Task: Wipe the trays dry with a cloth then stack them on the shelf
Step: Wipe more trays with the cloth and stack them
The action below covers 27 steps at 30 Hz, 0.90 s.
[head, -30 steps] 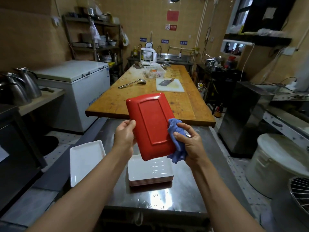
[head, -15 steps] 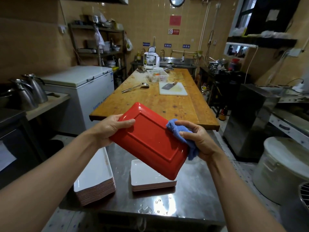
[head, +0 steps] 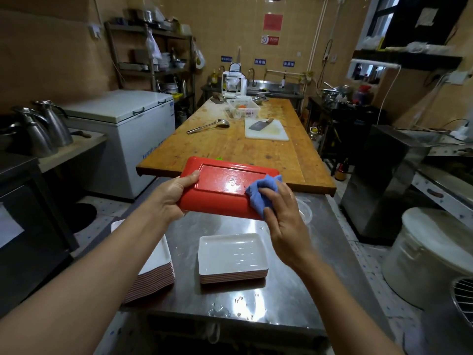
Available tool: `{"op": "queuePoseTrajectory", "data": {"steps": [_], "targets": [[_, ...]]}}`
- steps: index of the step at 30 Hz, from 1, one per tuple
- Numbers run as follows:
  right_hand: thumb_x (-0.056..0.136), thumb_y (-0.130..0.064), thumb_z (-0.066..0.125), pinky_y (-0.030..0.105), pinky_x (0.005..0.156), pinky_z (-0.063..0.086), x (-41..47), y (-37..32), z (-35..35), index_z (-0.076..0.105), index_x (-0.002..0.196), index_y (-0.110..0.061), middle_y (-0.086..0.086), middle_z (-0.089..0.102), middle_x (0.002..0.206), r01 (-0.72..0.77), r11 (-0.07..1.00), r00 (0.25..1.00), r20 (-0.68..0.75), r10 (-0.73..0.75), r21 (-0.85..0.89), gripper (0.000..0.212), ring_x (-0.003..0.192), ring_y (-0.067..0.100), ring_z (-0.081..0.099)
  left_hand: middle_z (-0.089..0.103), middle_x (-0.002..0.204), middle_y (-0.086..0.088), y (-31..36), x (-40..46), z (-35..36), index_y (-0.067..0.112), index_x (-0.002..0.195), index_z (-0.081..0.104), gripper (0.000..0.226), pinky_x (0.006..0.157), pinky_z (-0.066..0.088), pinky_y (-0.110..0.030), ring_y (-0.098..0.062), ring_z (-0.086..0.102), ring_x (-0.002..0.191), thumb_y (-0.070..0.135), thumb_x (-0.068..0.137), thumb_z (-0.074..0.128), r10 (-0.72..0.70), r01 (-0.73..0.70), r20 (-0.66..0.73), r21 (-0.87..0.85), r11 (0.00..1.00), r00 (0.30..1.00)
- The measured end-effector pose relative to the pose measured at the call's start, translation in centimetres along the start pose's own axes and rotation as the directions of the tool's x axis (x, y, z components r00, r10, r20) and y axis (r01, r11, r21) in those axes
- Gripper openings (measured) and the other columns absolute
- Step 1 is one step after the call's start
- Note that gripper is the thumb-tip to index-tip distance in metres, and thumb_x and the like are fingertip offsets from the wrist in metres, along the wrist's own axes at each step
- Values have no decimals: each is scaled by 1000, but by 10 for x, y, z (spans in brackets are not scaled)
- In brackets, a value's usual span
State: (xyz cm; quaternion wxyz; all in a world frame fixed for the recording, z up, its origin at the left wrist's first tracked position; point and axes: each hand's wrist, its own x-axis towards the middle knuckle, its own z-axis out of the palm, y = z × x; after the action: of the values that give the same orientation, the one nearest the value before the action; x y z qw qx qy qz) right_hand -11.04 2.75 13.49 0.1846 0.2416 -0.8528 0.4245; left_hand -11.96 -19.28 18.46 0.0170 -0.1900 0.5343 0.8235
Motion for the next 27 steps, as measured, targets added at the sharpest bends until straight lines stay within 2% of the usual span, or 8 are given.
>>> {"op": "queuePoseTrajectory", "data": {"steps": [3,6,9,12,17,19,22,27], "targets": [[89,-17,50,43,115,22,-8,-2,9,55,128,-10,7,43,143,105,972,990,-66,-121,-212,39,139,30,28,69,59,-4,-5,-2,5,15,91,57,6,43,54,-26,-15,65,48,20,90,60,17,-17,11,-50,999,1000],[89,-22,54,45,113,19,-8,-12,25,57,127,-14,8,49,140,156,902,979,-55,-194,-404,39,135,35,37,68,78,-8,-16,-6,15,18,99,56,8,59,54,-33,-22,65,63,22,92,56,91,-89,25,-61,994,996],[91,-29,43,44,113,16,-5,-32,46,55,130,-19,6,46,143,166,898,983,-2,-183,-408,42,137,32,34,65,90,-12,-28,-10,22,11,102,59,17,69,53,-35,-22,63,72,24,95,49,163,-160,52,-60,985,985],[94,-34,33,43,117,8,5,-46,57,44,139,-25,0,33,152,141,925,990,42,-135,-353,47,145,25,17,69,78,-5,-34,-11,17,15,89,61,19,62,55,-27,-15,67,65,25,96,47,251,-249,34,-51,967,967],[100,-34,28,38,117,-6,38,-55,58,26,147,-33,-8,12,158,127,950,985,150,-87,-284,47,147,14,-5,72,80,1,-33,-12,2,18,92,65,17,66,56,-23,-10,67,70,26,93,51,368,-368,13,-7,930,930],[101,-34,30,40,117,-5,50,-60,61,23,147,-35,-8,13,158,143,938,979,181,-89,-314,47,146,15,-2,73,80,1,-33,-15,-3,19,92,66,15,68,56,-24,-11,68,71,26,91,53,391,-390,21,-10,921,920],[99,-36,34,43,116,1,61,-63,64,29,145,-36,-6,25,154,147,927,982,166,-94,-344,46,143,18,13,73,79,0,-35,-17,-10,17,94,66,16,64,57,-22,-11,69,68,26,91,53,407,-406,33,-39,913,913],[99,-36,34,45,112,17,66,-39,57,37,141,-33,-5,36,145,29,922,993,114,17,-387,42,132,18,29,73,70,-2,-37,-19,-30,13,98,62,15,55,58,-29,-15,69,61,22,93,51,363,-364,-33,-116,924,931]]}}
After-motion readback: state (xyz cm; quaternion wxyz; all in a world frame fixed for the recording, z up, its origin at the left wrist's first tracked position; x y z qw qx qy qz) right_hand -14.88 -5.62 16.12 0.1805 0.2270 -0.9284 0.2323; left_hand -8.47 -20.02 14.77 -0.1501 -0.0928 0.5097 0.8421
